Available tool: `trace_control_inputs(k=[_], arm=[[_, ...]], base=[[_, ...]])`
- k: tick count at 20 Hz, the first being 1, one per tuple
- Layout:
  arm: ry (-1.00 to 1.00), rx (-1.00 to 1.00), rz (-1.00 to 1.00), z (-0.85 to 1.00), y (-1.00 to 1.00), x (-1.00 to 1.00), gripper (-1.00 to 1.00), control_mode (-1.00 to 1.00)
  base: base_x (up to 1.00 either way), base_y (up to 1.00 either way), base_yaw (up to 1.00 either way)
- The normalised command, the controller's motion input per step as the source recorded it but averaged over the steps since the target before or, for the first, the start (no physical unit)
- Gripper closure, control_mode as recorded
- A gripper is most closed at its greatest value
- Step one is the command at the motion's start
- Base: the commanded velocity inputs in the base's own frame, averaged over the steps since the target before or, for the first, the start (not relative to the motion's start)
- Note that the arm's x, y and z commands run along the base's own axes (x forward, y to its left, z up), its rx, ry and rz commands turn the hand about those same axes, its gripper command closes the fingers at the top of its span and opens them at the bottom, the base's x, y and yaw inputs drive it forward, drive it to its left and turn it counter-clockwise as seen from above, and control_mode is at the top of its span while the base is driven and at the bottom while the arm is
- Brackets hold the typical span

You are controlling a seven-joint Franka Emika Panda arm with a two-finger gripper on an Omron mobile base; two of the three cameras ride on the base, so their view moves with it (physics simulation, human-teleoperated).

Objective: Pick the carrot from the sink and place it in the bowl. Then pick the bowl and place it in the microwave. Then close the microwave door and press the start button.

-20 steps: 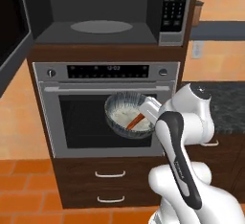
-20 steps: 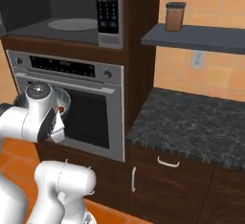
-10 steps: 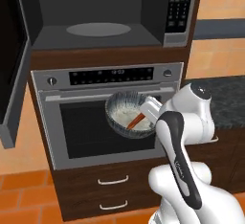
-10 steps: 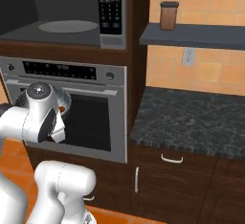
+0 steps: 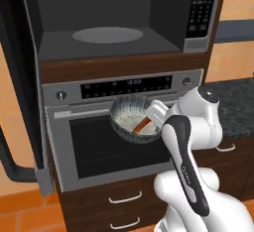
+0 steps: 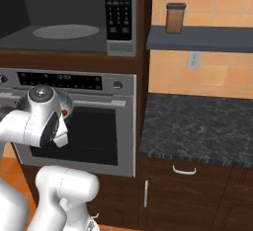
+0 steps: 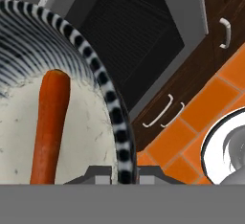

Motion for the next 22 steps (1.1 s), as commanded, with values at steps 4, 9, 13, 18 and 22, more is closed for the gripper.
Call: trace_control_inputs(k=[4, 9, 13, 18, 22], arm=[[0.00, 0.00, 0.00, 0.00, 0.00, 0.00, 1.00, 1.00], [0.00, 0.00, 0.00, 0.00, 0.00, 0.00, 1.00, 1.00], [0.00, 0.00, 0.00, 0.00, 0.00, 0.00, 1.00, 1.00], [0.00, 0.00, 0.00, 0.00, 0.00, 0.00, 1.00, 1.00], [0.00, 0.00, 0.00, 0.00, 0.00, 0.00, 1.00, 1.00]], base=[[0.11, 0.41, -0.16], [0.10, 0.25, -0.09], [0.18, 0.00, 0.00], [0.30, 0.00, 0.00], [0.22, 0.00, 0.00]])
